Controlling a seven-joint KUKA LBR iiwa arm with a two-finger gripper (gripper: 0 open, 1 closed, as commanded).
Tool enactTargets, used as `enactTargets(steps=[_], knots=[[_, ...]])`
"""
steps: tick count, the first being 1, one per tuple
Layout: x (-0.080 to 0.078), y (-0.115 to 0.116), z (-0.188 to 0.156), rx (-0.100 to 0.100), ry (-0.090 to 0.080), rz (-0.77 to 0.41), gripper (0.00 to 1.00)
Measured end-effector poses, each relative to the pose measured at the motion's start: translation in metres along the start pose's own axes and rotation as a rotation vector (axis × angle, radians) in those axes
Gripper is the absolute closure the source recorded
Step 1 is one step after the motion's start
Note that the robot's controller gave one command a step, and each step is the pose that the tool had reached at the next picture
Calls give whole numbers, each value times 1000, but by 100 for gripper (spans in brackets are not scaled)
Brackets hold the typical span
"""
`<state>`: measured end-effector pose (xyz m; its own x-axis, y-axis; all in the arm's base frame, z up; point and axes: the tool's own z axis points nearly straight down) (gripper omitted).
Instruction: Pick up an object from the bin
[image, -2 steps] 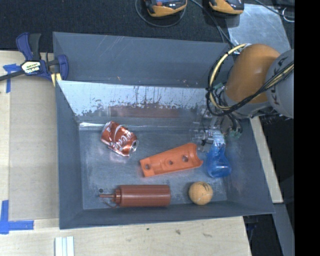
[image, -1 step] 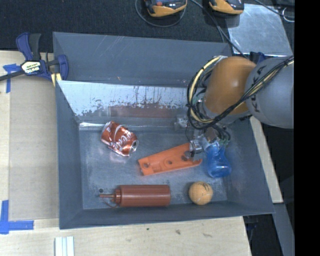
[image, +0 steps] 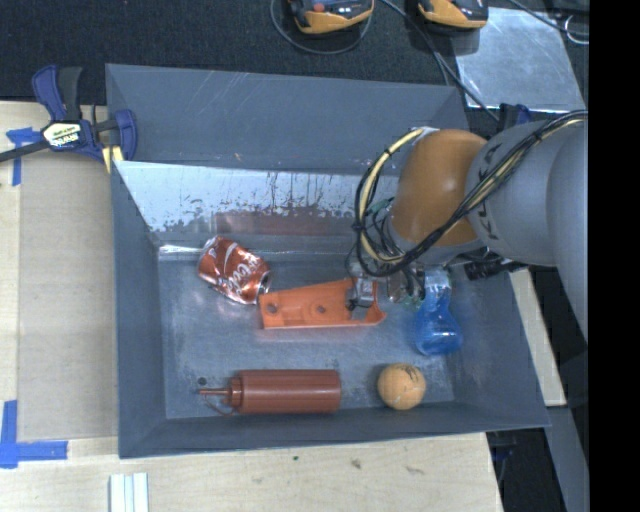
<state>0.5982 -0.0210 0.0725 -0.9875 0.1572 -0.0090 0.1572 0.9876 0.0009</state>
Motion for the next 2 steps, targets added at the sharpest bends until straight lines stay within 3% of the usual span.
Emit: enactTargets(steps=[1, 2], knots=[[0, 0, 0, 0, 0, 0, 100], [4, -6, -118, 0, -3, 19, 100]])
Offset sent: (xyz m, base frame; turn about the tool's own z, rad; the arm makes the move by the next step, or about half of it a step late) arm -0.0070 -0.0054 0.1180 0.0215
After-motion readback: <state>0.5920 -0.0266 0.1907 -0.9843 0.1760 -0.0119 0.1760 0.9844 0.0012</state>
